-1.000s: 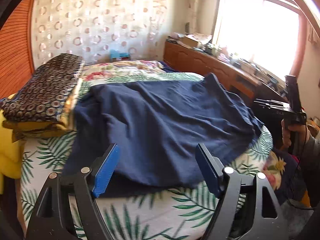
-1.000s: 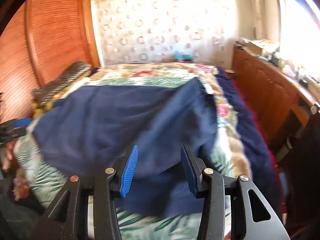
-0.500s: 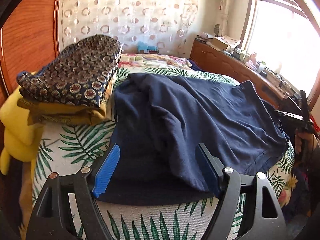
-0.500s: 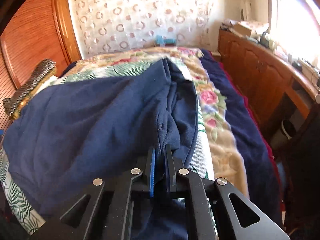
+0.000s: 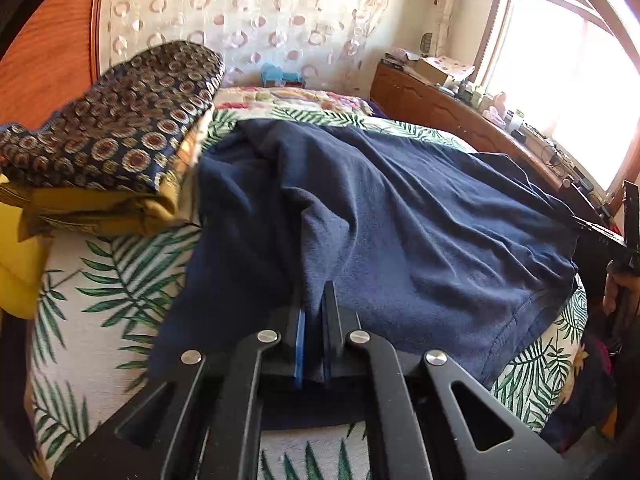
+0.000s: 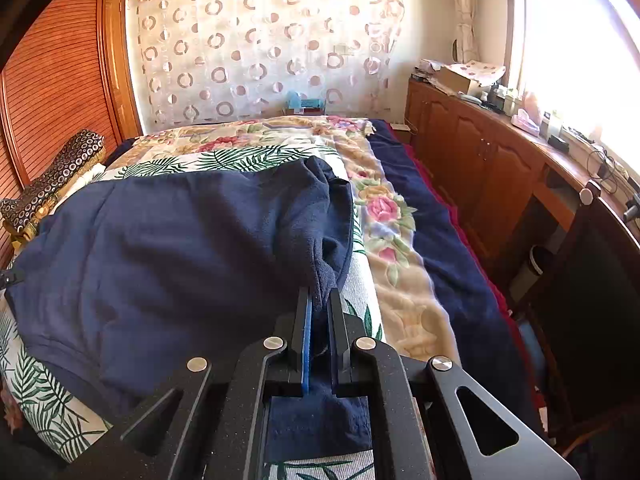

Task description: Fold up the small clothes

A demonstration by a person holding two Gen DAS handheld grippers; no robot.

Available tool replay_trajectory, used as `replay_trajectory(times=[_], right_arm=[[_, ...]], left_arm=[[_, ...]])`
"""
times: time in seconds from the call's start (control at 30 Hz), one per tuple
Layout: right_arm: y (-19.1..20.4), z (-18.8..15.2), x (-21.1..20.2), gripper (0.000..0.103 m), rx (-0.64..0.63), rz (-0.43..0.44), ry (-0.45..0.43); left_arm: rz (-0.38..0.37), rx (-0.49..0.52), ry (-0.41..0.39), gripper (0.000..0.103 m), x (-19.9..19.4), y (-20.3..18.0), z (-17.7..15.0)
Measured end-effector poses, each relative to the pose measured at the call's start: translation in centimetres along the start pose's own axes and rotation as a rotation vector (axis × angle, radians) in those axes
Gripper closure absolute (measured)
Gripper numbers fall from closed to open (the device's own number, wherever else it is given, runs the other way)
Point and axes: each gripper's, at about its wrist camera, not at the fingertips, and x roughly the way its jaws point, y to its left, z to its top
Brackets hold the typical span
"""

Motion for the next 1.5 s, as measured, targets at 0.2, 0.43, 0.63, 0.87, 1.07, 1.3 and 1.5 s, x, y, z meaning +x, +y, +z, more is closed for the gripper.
replay_trajectory(times=[0.2, 0.43, 0.63, 0.87, 1.07, 1.3, 1.5], right_arm=[[0.1, 0.7, 0.0, 0.097, -0.008, 0.012, 0.000], [0.0, 0.3, 0.2, 0.097, -0.023, 0.014, 0.009], [-0.1, 0.3, 0.3, 0.097, -0.024, 0.020, 0.003], [0.3, 0.2, -0.2, 0.097, -0.033, 0.034, -0.016], [0.6, -0.1, -0.7, 0.094, -0.050, 0.055, -0.036], [0.9, -0.4, -1.0, 0.064, -0.050, 0.073, -0.052], [1.6, -0.9, -0.8, 0.051, -0.051, 0.083, -0.056]], left_arm=[[0.043, -0.008, -0.010, 0.096, -1.0, 0.8, -0.5], [0.079, 0.024, -0.007, 0.092, -1.0, 0.3, -0.4], [0.090, 0.025, -0.009, 0.085, -1.1, 0.4, -0.2], [0.123, 0.025, -0.007, 0.051, -0.8, 0.9, -0.1], [0.141, -0.038, 0.043, 0.027, 0.5, 2.9, -0.4], [0.129, -0.056, 0.053, 0.024, 0.8, 3.3, -0.7], [0.091, -0.015, 0.059, 0.064, 0.8, 2.6, -0.8]])
